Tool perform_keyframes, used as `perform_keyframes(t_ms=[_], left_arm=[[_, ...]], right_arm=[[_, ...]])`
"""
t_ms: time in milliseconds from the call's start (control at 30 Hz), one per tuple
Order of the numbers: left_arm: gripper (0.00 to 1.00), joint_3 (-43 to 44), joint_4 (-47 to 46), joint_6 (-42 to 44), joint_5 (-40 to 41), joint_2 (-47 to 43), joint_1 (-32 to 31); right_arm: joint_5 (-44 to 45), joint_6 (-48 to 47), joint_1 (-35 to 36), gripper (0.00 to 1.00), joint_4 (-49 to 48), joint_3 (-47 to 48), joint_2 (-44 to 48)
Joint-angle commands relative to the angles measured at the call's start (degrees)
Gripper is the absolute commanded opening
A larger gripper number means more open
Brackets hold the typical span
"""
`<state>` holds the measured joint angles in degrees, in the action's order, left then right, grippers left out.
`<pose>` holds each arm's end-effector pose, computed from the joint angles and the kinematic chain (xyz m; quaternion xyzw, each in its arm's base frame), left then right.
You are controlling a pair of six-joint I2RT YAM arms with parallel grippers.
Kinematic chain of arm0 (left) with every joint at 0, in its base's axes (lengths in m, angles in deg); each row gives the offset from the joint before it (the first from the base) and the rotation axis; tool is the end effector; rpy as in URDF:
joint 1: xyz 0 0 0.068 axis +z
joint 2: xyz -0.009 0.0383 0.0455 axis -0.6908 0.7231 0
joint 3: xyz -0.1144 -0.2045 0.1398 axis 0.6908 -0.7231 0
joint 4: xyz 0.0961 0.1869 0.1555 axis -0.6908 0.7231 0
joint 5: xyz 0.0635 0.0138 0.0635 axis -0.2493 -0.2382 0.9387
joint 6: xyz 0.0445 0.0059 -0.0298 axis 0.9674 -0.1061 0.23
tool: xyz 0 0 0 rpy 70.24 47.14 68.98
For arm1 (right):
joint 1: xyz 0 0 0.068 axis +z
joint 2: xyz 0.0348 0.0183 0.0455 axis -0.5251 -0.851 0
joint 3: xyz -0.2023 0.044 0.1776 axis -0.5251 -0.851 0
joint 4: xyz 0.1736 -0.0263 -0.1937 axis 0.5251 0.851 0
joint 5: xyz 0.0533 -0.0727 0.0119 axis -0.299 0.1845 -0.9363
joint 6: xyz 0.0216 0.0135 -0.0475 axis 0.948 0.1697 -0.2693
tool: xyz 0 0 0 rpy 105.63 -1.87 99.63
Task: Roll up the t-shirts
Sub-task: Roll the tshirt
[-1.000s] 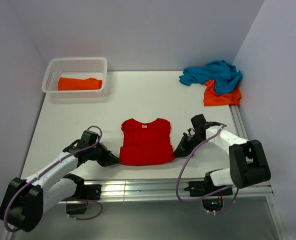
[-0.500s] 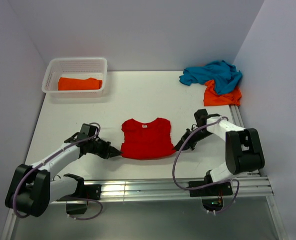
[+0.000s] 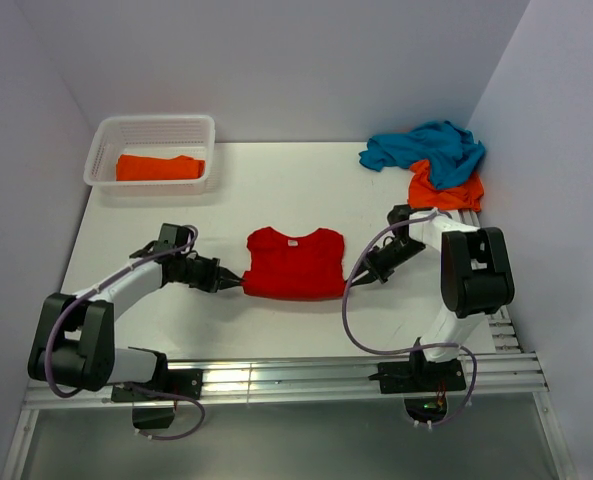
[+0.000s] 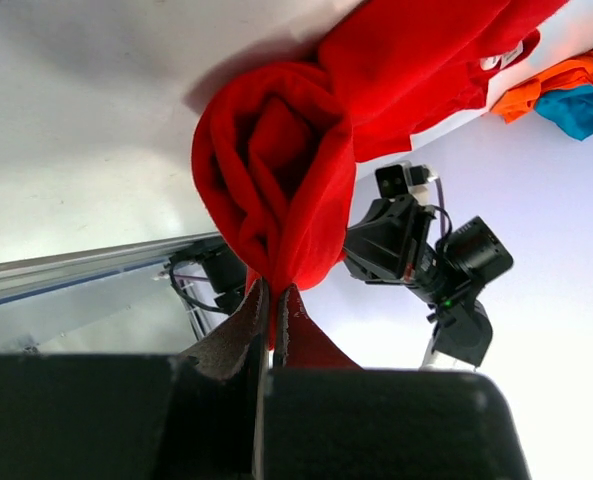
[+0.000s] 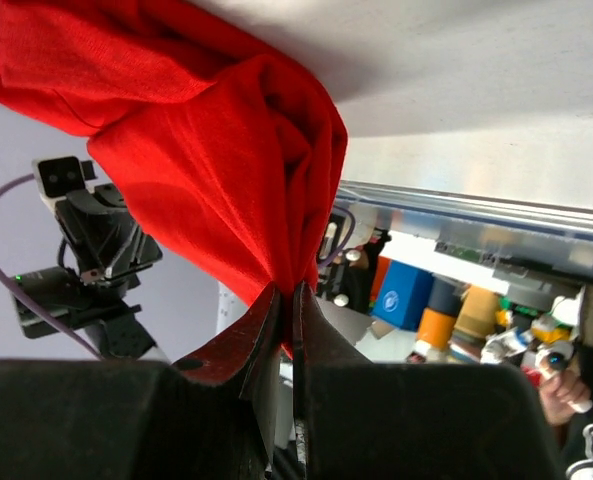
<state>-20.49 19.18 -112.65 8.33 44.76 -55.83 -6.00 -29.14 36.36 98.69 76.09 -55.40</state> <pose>0.2178 -0.0702 0.1640 0.4957 -0.7747 0.3749 0.1163 0.2572 0.0467 0.1533 -0.3751 -0.8384 -0.3158 0.2379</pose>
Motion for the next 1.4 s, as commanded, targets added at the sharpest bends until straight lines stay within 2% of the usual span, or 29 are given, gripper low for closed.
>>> perform_keyframes(t_ms=[0,233,467,800,1100,1200,1367], left_arm=[[0.0,1.93,-1.77,-2.55,-1.56,1.22,0.45],[0.0,8.35,1.91,-1.06,0.11,5.1,0.45],[0.0,3.43,-5.72,-9.41,0.02,4.57,0.45],[0.0,6.86,-7.4,-13.8,0.64,9.93,0.71],[0.0,5.45,-15.83,-23.9,2.57,14.59,1.15],[0.0,6.41,-17.95,-24.62,2.39,17.31,1.5],[0.01,10.72,-16.37,-23.12,2.3,23.02,2.3]], right_arm=[[-1.42,1.46,-1.52,0.0,2.94,1.79,-1.88],[-1.07,1.81,-2.49,0.0,3.73,4.08,-3.47],[-1.42,4.27,-4.16,0.0,3.03,3.72,-5.14],[-1.25,9.72,-6.44,0.0,1.97,7.32,-8.92],[-0.45,16.48,-7.68,0.0,-0.04,11.19,-13.31],[-0.36,18.23,-7.68,0.0,-0.65,13.04,-14.89],[1.04,20.0,-7.68,0.0,0.39,17.34,-18.58]])
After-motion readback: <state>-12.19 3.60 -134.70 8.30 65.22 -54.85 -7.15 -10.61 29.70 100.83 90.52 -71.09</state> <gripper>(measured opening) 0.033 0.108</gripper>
